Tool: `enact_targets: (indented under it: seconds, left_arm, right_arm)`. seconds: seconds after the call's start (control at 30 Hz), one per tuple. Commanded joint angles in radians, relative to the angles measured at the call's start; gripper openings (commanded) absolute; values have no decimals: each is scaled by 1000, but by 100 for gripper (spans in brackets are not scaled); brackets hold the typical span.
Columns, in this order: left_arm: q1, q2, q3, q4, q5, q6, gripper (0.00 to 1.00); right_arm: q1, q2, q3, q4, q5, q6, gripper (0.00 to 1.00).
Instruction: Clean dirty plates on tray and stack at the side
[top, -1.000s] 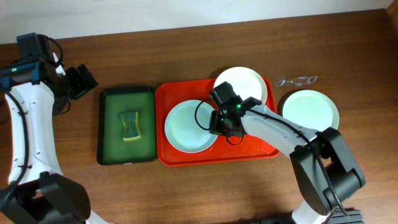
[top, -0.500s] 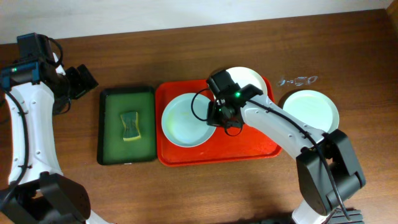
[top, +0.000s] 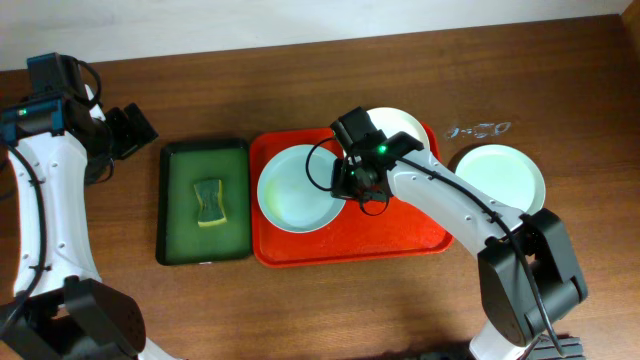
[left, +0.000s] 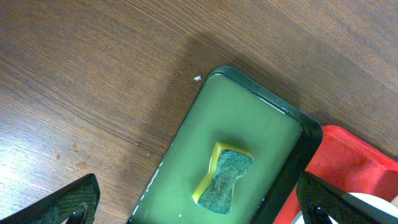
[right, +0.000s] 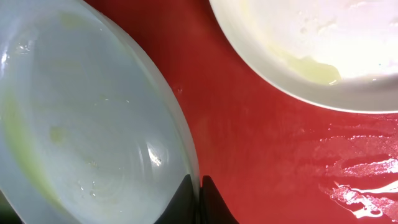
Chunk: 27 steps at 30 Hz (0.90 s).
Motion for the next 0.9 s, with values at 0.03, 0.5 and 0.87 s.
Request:
enact_targets:
  seconds: [0.03, 0.5, 0.87]
  left_arm:
    - [2, -16, 13, -2, 11, -3, 99]
    - [2, -16, 13, -2, 11, -3, 99]
    - [2, -16, 13, -2, 11, -3, 99]
  right_arm:
    - [-1, -26, 25, 23, 1, -8, 4]
    - [195, -24, 25, 372, 160, 18, 4]
    - [441, -24, 25, 638, 607, -612, 4]
